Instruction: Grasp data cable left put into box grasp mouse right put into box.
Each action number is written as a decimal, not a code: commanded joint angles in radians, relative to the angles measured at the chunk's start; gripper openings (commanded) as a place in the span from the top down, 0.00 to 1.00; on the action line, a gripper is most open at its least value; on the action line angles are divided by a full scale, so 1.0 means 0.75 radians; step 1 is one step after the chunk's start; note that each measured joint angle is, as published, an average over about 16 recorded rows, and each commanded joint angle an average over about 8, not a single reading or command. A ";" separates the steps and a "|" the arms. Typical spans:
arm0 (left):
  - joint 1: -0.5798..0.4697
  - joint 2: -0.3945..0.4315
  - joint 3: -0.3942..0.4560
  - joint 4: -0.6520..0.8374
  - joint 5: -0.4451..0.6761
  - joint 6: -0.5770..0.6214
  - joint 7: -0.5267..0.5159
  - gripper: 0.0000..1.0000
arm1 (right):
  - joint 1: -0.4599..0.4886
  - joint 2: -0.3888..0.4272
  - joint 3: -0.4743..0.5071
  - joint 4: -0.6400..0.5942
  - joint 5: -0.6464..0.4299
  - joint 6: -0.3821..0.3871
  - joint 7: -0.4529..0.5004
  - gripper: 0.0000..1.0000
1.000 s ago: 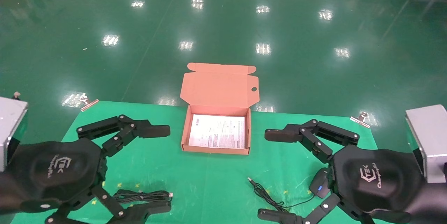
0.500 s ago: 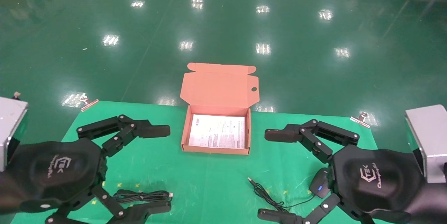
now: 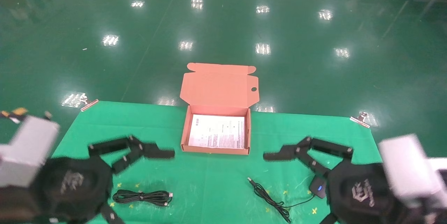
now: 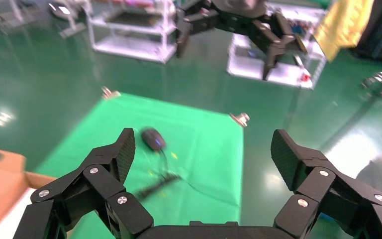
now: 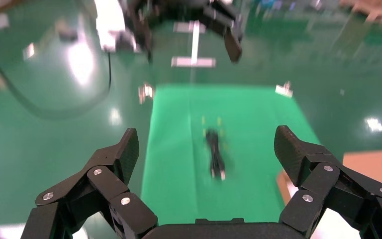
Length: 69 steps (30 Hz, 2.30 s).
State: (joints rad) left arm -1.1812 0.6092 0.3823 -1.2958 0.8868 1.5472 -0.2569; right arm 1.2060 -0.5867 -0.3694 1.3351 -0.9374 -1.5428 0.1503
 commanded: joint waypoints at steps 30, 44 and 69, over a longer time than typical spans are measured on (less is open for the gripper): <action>-0.527 0.253 0.811 0.043 0.991 -0.097 -0.069 0.00 | 0.484 -0.200 -0.754 0.027 -1.003 0.089 -0.111 0.00; -0.462 0.373 0.855 0.327 1.160 -0.295 -0.104 0.00 | 0.310 -0.290 -0.786 0.008 -1.176 0.365 0.110 0.00; -0.489 0.654 0.825 1.141 1.094 -0.437 0.251 0.00 | 0.254 -0.590 -0.839 -0.382 -1.357 0.587 0.228 0.00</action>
State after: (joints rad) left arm -1.5479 1.0990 1.0019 -0.4458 1.7089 1.2179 -0.0707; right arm 1.3967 -1.0266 -0.9971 1.0510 -1.9517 -1.1029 0.3210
